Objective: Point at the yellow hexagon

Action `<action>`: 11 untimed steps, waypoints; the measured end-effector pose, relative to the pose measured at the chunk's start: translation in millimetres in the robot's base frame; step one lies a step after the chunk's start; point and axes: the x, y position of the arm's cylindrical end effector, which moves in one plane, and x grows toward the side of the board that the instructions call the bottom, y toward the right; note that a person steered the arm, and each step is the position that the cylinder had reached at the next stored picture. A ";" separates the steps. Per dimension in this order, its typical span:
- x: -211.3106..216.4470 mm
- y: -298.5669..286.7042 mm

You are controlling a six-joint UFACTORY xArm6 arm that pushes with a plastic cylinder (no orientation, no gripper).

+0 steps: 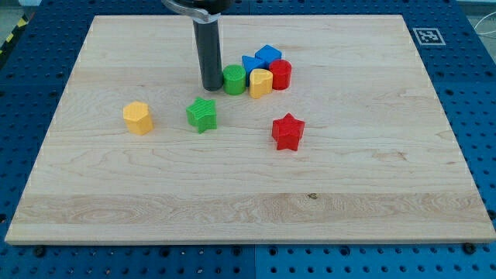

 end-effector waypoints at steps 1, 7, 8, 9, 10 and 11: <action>8.0 7.2; 28.8 -80.6; 37.0 -82.4; 40.2 -82.4; 58.6 -71.2; 74.3 -60.7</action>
